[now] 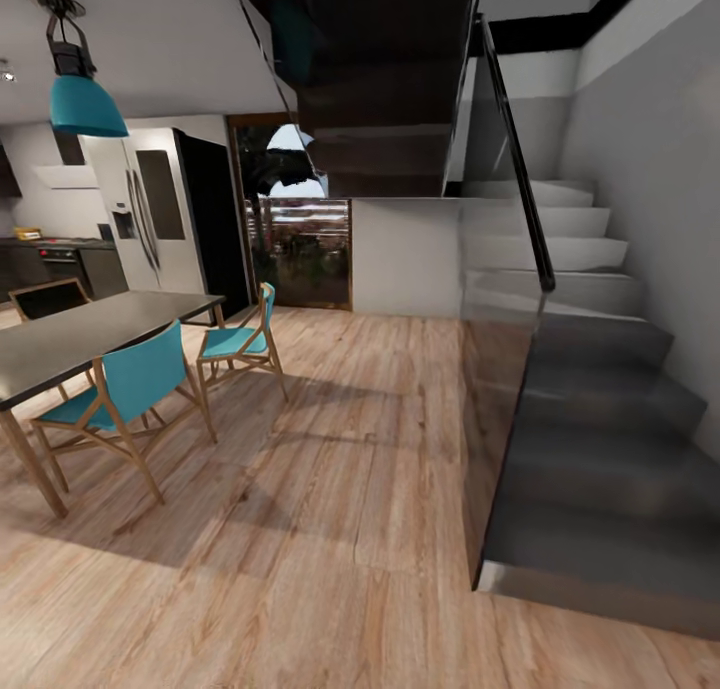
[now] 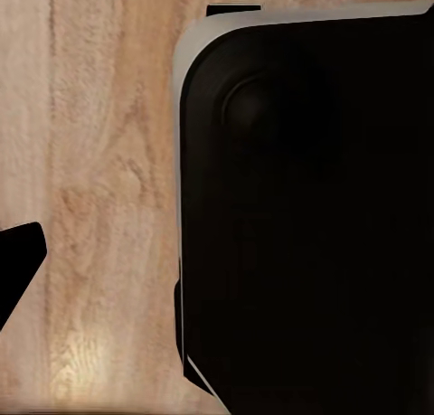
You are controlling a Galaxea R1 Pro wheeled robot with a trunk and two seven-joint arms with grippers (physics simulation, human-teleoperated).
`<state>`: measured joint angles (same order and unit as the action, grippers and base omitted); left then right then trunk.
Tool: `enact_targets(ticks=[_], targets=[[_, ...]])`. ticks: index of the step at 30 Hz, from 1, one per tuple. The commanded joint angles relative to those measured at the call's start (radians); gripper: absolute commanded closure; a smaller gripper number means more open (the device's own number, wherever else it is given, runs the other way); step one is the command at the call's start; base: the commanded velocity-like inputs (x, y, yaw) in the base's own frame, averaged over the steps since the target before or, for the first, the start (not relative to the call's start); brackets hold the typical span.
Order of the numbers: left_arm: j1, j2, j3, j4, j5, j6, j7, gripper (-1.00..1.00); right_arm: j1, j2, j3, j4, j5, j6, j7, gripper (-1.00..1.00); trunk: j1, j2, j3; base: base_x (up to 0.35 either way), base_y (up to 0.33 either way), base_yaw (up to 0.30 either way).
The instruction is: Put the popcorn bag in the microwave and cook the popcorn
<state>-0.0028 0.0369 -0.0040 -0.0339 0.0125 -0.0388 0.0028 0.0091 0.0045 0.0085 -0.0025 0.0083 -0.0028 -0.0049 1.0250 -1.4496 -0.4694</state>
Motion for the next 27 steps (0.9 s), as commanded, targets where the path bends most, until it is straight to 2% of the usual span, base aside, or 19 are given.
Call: enact_targets(ticks=[1, 27], targets=[[0.0, 0.0, -0.001, 0.0, 0.001, -0.003, 0.0, -1.0, 0.0, 0.0, 0.001, 0.0, 0.001, 0.0, 0.0, -1.0, 0.0, 0.0, -0.001, 0.0, 0.0, 0.276], [0.0, 0.0, -0.001, 0.0, 0.001, -0.003, 0.0, -1.0, 0.0, 0.003, 0.0, 0.001, 0.0, -0.004, -0.001, -1.0, 0.0, 0.0, -0.001, 0.0, 0.0, 0.276]])
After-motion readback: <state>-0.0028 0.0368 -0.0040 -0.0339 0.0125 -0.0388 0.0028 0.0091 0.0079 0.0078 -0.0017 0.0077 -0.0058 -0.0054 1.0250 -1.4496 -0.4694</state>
